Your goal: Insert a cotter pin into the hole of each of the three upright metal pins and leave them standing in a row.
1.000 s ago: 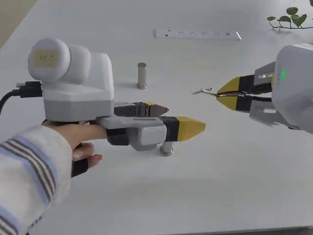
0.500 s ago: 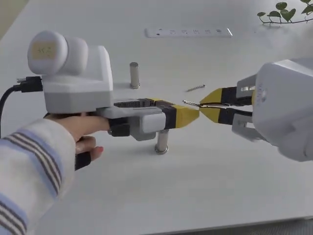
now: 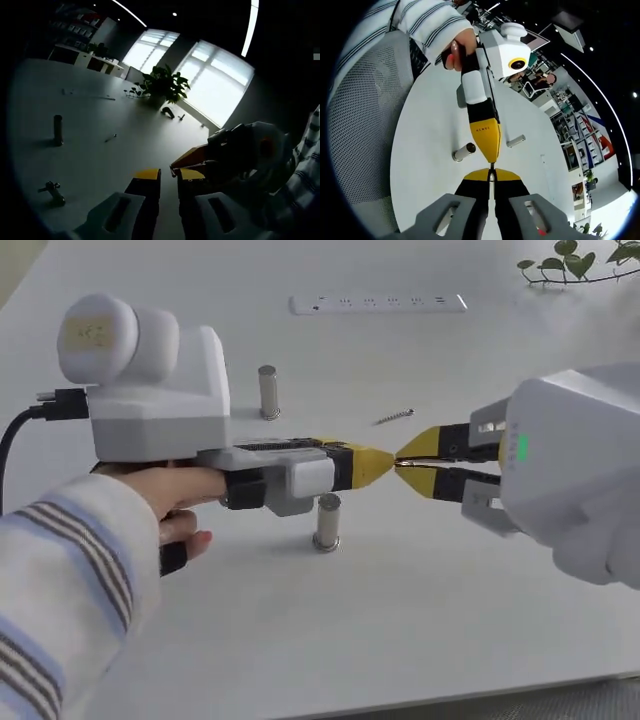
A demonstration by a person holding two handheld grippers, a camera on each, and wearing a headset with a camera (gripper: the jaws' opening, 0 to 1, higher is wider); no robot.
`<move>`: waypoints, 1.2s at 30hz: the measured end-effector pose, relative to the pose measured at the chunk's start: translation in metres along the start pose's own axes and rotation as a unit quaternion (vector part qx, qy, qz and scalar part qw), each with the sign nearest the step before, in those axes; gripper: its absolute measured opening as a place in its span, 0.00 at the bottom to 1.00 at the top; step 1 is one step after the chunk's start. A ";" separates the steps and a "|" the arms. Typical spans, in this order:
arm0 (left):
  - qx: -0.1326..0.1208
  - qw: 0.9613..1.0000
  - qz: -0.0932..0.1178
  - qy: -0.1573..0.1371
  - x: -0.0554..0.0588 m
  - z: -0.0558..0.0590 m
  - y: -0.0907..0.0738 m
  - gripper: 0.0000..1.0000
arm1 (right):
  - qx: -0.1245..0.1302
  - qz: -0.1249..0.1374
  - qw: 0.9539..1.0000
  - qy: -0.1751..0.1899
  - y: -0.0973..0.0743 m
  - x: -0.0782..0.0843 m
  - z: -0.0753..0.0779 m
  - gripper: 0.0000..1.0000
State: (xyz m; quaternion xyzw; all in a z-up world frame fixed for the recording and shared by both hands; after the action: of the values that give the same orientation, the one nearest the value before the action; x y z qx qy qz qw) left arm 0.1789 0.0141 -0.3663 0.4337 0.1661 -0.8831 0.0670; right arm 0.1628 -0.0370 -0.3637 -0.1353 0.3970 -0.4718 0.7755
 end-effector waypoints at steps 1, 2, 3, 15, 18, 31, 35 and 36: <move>0.001 1.000 0.000 0.000 0.000 0.000 0.000 0.07 | 0.001 0.000 1.000 0.001 0.000 0.000 0.000 0.00; 0.002 1.000 -0.001 -0.001 0.000 0.000 0.000 0.06 | 0.001 0.001 1.000 0.002 0.000 -0.001 0.000 0.00; 0.003 1.000 -0.003 -0.001 0.001 0.001 0.000 0.05 | 0.001 0.002 1.000 0.005 0.000 -0.001 0.000 0.00; 0.014 1.000 -0.016 -0.009 0.007 0.002 0.001 0.00 | -0.004 0.003 1.000 0.005 0.000 -0.003 -0.004 0.00; 0.016 1.000 -0.016 -0.015 0.007 0.002 0.002 0.00 | -0.005 0.003 1.000 0.003 0.000 -0.002 -0.005 0.00; 0.010 0.999 -0.023 -0.019 0.010 0.002 0.000 0.00 | -0.009 0.009 1.000 -0.004 0.002 -0.004 -0.007 0.00; 0.005 0.999 -0.027 -0.034 0.012 0.001 0.000 0.00 | -0.015 0.012 1.000 -0.016 0.003 -0.003 -0.010 0.00; 0.005 0.999 -0.028 -0.032 0.012 0.002 0.000 0.00 | -0.016 0.013 1.000 -0.014 0.003 -0.003 -0.011 0.00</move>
State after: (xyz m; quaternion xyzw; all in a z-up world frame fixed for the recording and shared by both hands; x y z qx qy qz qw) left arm 0.1701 0.0135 -0.3749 0.4010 0.1718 -0.8987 0.0451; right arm 0.1561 -0.0314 -0.3709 -0.1489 0.3952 -0.4532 0.7850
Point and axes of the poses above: the centre of the closed fingertips' face, and the gripper's own axes: y roughly forward along the fingers, z roughly to its right, x roughly out of its underside, the point moved 3 cm from there along -y, roughly backward along the fingers, and after that the axes turned 2 degrees about x, right-handed, at the moved point
